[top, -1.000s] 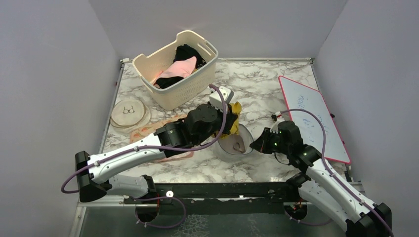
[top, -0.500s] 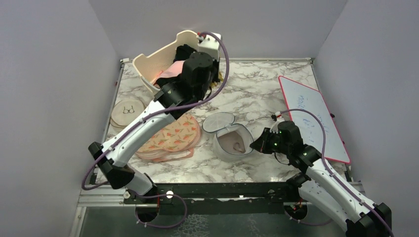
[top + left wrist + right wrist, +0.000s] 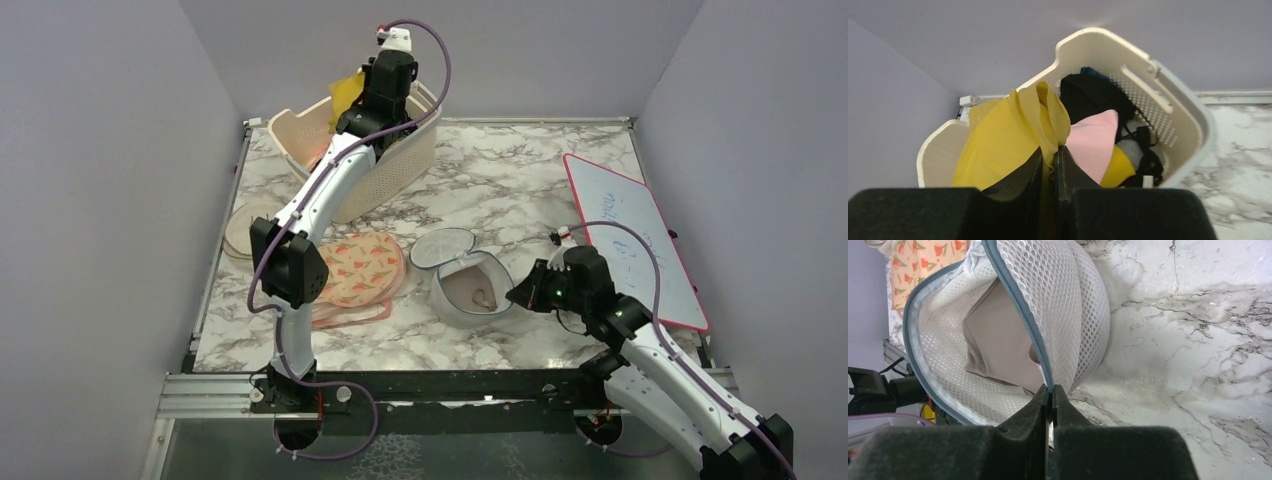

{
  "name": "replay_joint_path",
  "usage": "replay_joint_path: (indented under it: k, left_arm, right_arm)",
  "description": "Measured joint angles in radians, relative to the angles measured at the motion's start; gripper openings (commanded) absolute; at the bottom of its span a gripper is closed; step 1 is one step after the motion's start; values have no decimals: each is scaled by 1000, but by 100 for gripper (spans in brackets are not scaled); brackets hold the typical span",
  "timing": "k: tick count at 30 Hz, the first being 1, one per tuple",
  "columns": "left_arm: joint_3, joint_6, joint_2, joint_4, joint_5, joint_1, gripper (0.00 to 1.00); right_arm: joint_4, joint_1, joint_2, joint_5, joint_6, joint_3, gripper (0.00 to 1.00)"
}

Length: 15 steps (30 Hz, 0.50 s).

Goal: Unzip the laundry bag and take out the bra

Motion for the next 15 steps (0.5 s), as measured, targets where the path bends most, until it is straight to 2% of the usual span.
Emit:
replay_joint_path:
  k: [4,6,9,11,13,15]
  left_arm:
    - [6,32,102,-2,5,63,0]
    - [6,42,141,-8,5,85,7]
    - [-2,56,181,-19,17,117,44]
    - [-2,70,198,-32,19,129,64]
    - [-2,71,204,-60,20,138,74]
    - [-6,53,197,-82,28,140,80]
  right_arm:
    - [-3,0,-16,-10,0,0,1]
    - [-3,0,-24,-21,0,0,1]
    - [-1,0,-27,-35,0,0,1]
    - [0,0,-24,-46,-1,0,1]
    - [4,0,-11,-58,-7,0,1]
    - [8,0,5,-75,-11,0,1]
